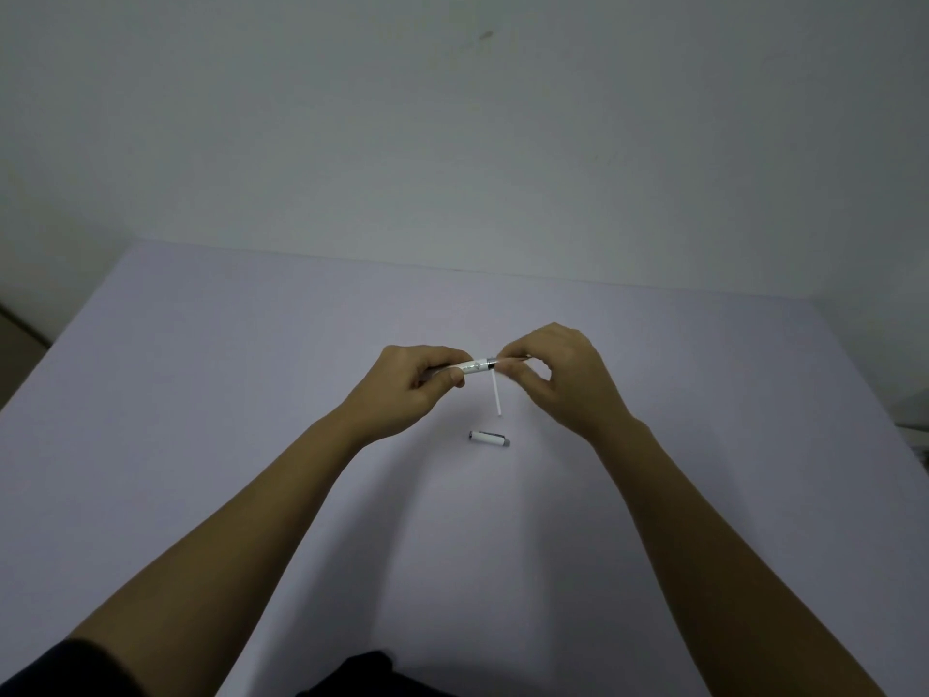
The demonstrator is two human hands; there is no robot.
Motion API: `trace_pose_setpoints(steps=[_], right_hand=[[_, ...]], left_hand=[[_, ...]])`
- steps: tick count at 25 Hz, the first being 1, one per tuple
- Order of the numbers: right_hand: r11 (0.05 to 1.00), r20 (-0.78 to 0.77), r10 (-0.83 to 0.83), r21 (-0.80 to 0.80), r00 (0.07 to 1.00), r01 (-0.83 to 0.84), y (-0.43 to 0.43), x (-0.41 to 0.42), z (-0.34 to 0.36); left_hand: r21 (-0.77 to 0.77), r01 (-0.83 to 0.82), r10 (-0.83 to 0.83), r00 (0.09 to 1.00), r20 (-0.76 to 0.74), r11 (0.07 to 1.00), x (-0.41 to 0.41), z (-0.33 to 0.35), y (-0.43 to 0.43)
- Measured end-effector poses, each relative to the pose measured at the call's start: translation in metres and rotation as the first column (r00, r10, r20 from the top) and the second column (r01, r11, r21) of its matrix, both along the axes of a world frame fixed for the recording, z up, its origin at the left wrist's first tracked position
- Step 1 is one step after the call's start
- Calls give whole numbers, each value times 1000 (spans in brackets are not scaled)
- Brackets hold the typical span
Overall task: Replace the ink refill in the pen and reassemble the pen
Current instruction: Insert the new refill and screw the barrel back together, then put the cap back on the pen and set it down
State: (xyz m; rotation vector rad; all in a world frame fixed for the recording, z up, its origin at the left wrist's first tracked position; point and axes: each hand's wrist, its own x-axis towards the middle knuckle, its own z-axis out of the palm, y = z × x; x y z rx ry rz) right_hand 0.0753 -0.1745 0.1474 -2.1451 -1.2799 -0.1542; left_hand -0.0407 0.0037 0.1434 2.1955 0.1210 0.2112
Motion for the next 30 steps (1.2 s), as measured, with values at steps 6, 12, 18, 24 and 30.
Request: trace_pose_setpoints(steps=[6, 12, 18, 24, 30], right_hand=[[1000, 20, 12, 11, 1000, -12, 2, 0, -4], [998, 16, 54, 17, 998, -54, 4, 3, -10], [991, -406, -59, 85, 912, 102, 8, 8, -34], [921, -344, -297, -349, 891, 172, 9, 11, -138], [798, -236, -392, -568, 889, 201, 11, 3, -174]], left_hand=[[12, 12, -12, 1000, 2, 1000, 1, -1, 1], [9, 16, -15, 1000, -13, 1000, 1, -7, 2], [-81, -39, 34, 998, -57, 996, 0, -15, 13], [-76, -64, 58, 995, -81, 995, 5, -18, 26], [-90, -90, 81, 992, -101, 992, 5, -26, 33]])
